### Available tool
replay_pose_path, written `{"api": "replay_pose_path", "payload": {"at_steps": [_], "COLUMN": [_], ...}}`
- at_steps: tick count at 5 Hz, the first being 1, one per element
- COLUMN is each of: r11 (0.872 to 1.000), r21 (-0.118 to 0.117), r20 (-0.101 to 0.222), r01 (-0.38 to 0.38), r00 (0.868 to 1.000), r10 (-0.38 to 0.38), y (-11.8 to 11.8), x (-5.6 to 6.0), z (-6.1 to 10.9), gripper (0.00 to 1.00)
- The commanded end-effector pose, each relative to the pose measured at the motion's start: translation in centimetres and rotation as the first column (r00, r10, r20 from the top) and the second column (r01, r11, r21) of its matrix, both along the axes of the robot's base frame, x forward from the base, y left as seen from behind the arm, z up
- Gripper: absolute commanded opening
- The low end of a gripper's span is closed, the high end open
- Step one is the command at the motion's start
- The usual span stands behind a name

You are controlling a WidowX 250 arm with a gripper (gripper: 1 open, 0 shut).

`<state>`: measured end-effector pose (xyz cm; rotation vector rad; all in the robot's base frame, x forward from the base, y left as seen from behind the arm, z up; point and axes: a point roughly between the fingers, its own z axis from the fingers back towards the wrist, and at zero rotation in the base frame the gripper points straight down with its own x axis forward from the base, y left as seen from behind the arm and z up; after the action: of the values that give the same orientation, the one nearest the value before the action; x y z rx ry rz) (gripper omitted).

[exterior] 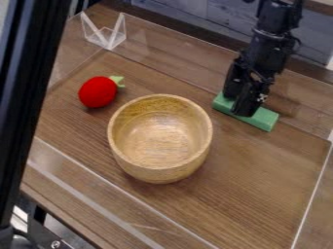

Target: Put the green block in the brown bowl

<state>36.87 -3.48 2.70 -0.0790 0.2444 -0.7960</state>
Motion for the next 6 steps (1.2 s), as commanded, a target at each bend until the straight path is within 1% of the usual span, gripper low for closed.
{"api": "replay_pose_path", "payload": {"at_steps": [1,2,3,5,6], "r11": [0.999,0.993,0.993,0.998,0.997], "r21": [-0.003,-0.002,0.000,0.022,0.032], "r20": [-0.028,-0.034,-0.018,0.034,0.063], "r01": [0.046,0.116,0.122,0.063,0.072], "r00": [0.999,0.993,0.992,0.997,0.995], "r10": [-0.047,-0.116,-0.122,-0.064,-0.074], "y": [3.0,4.0,3.5,2.9,3.8], "x": [-0.2,-0.1,-0.8,-0.7,-1.3], "z": [-2.1,-1.4,-0.5,2.5,3.7], "gripper": [1.00,1.00,0.00,0.00,0.00]}}
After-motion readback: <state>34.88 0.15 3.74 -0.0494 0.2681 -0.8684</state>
